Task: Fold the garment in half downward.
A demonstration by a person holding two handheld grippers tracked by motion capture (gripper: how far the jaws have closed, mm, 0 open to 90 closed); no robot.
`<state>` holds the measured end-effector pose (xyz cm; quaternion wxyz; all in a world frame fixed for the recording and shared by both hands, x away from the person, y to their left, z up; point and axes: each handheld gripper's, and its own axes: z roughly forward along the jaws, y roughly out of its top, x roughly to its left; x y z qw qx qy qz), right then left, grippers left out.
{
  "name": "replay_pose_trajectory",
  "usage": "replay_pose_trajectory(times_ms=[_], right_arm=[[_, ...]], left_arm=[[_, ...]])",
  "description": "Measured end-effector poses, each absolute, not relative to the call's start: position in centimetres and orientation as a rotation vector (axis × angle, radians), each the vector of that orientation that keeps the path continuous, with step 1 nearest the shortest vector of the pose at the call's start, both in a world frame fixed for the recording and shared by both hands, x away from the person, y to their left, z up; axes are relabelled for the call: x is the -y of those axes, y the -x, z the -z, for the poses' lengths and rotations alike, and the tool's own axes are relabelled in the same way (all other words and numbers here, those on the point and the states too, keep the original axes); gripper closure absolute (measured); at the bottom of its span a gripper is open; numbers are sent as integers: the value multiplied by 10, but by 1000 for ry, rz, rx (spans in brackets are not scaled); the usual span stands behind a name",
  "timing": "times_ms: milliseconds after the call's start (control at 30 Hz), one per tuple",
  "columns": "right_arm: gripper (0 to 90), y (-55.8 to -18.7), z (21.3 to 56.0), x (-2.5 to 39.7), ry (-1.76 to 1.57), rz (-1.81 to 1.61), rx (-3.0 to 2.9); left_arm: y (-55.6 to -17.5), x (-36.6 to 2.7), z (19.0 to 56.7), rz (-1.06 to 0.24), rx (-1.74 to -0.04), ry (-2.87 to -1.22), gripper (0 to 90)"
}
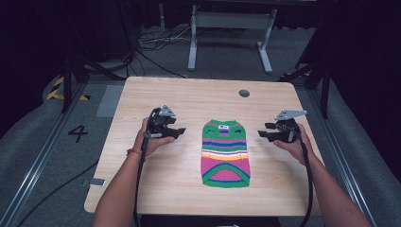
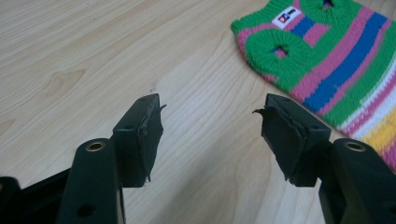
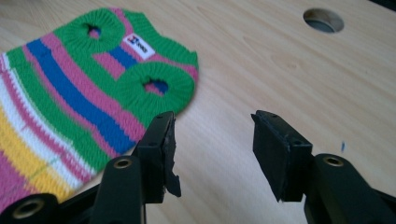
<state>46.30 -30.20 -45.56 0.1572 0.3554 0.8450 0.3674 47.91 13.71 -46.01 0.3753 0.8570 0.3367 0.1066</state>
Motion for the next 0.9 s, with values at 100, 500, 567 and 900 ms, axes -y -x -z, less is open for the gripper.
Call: replay_pose_trajectory(times_ms=[100, 500, 567, 900], right_arm=[[520, -476, 452, 291, -1006, -1054, -2428], [574, -508, 466, 249, -977, -1015, -2489], [569, -511, 472, 243, -974, -987, -2502], [563, -526, 492, 234, -1046, -957, -2505]], left_arm=[[-487, -125, 464, -273, -853, -2183, 401], [-514, -79, 479, -231, -839, -2231, 445], [-519, -70, 479, -235, -840, -2244, 473], [-537, -41, 489, -223, -875, -2285, 500]])
